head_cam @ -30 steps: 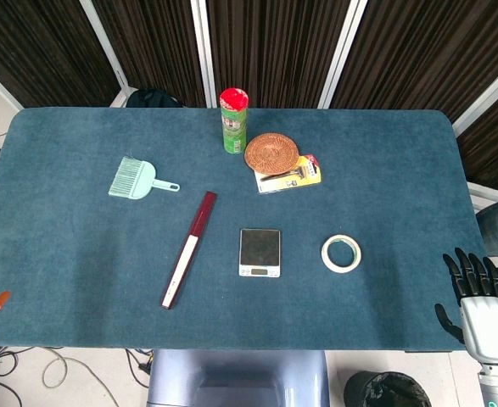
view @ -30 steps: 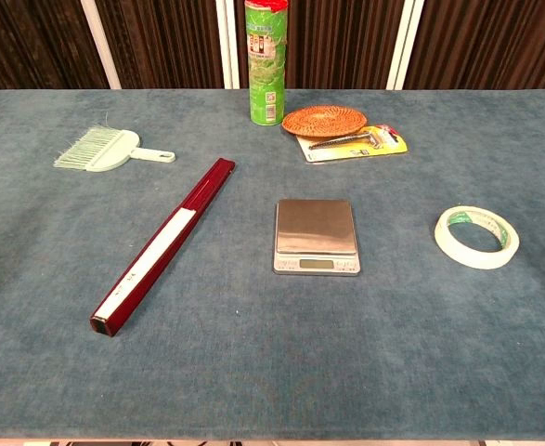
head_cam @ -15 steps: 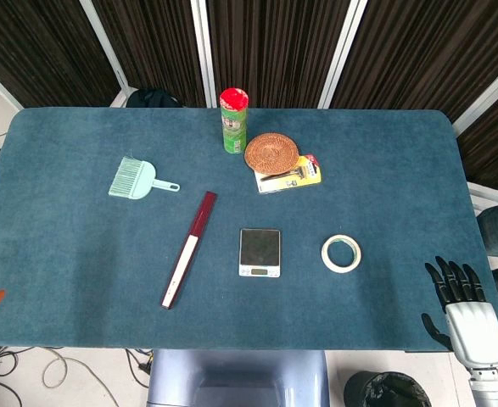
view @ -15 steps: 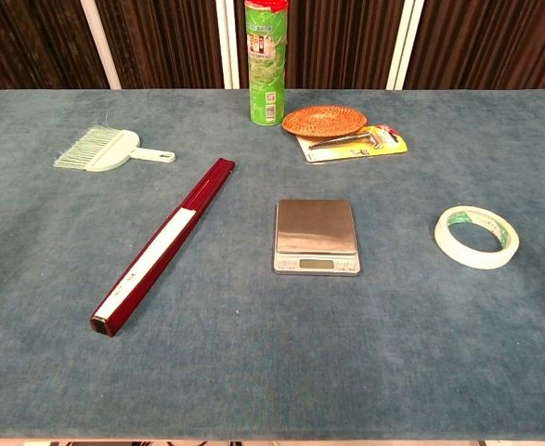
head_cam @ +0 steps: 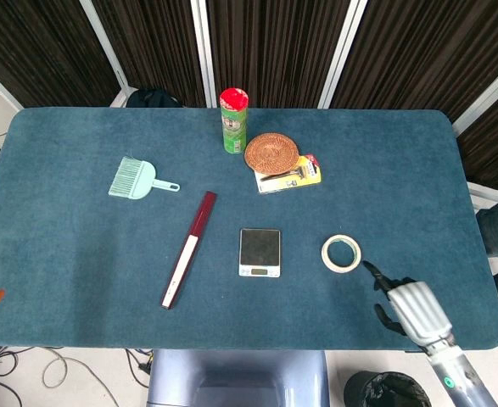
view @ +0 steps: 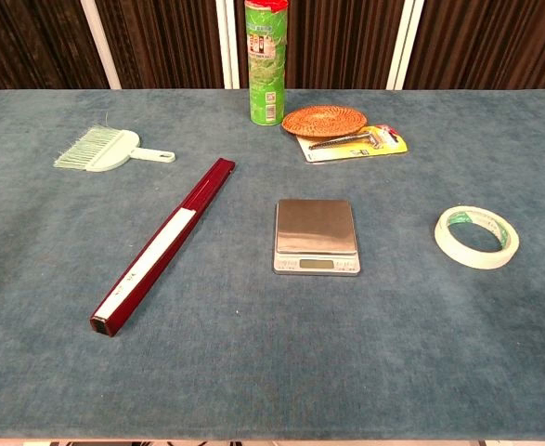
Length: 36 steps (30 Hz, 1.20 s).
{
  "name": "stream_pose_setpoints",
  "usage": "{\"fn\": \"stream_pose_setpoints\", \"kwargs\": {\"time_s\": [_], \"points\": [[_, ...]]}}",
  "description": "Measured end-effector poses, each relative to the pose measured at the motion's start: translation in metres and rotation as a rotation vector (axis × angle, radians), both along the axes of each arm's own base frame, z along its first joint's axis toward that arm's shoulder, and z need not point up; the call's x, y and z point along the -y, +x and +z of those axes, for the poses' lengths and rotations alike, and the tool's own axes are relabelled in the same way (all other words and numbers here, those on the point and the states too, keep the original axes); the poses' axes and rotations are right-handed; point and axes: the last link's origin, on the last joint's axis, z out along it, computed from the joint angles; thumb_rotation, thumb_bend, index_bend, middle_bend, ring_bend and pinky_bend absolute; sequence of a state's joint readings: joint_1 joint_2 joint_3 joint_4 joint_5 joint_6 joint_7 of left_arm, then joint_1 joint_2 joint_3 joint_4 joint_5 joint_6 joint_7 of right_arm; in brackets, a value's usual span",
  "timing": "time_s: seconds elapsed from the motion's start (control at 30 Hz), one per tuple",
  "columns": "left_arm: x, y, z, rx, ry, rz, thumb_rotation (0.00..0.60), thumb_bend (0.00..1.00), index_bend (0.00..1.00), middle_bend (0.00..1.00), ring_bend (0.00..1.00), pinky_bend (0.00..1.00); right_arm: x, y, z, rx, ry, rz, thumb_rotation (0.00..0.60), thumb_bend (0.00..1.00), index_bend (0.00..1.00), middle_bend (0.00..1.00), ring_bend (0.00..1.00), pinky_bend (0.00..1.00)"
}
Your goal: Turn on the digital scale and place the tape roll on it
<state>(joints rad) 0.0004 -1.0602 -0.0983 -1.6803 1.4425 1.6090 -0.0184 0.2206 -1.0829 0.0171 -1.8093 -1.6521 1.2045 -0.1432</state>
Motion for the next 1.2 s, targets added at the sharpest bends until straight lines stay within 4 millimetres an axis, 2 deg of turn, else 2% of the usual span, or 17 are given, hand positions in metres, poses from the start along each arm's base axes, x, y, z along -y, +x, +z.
{"fn": "stream_pose_setpoints", "kwargs": {"time_s": [0.1, 0.2, 0.3, 0.43, 0.83, 1.2], "points": [[0.0, 0.0, -0.001, -0.002, -0.004, 0.0, 0.6, 0.0, 0.0, 0.0, 0.0, 0.0, 0.018, 0.015, -0.011, -0.038, 0.06, 0.05, 0.6, 0.74, 0.0, 0.68, 0.8, 0.72], [-0.001, 0.0, -0.002, -0.004, -0.008, 0.002, 0.6, 0.0, 0.0, 0.0, 0.0, 0.0, 0.03, 0.029, -0.02, -0.075, 0.076, 0.088, 0.6, 0.83, 0.0, 0.75, 0.86, 0.73], [-0.001, 0.0, -0.003, -0.005, -0.011, 0.003, 0.6, 0.0, 0.0, 0.0, 0.0, 0.0, 0.038, 0.045, -0.036, -0.098, 0.102, 0.124, 0.6, 0.86, 0.0, 0.77, 0.88, 0.74], [-0.001, 0.0, -0.003, -0.007, -0.013, 0.004, 0.6, 0.0, 0.0, 0.0, 0.0, 0.0, 0.044, 0.06, -0.058, -0.102, 0.144, 0.142, 0.6, 0.89, 0.0, 0.78, 0.89, 0.74], [-0.003, 0.0, -0.005, -0.013, -0.021, 0.008, 0.6, 0.0, 0.0, 0.0, 0.0, 0.0, 0.051, 0.084, -0.105, -0.142, 0.194, 0.152, 0.6, 0.91, 0.0, 0.78, 0.9, 0.74], [-0.004, -0.001, -0.006, -0.009, -0.022, 0.011, 0.6, 0.0, 0.0, 0.0, 0.0, 0.0, 0.055, 0.104, -0.139, -0.173, 0.224, 0.187, 0.6, 0.91, 0.0, 0.78, 0.9, 0.74]]}}
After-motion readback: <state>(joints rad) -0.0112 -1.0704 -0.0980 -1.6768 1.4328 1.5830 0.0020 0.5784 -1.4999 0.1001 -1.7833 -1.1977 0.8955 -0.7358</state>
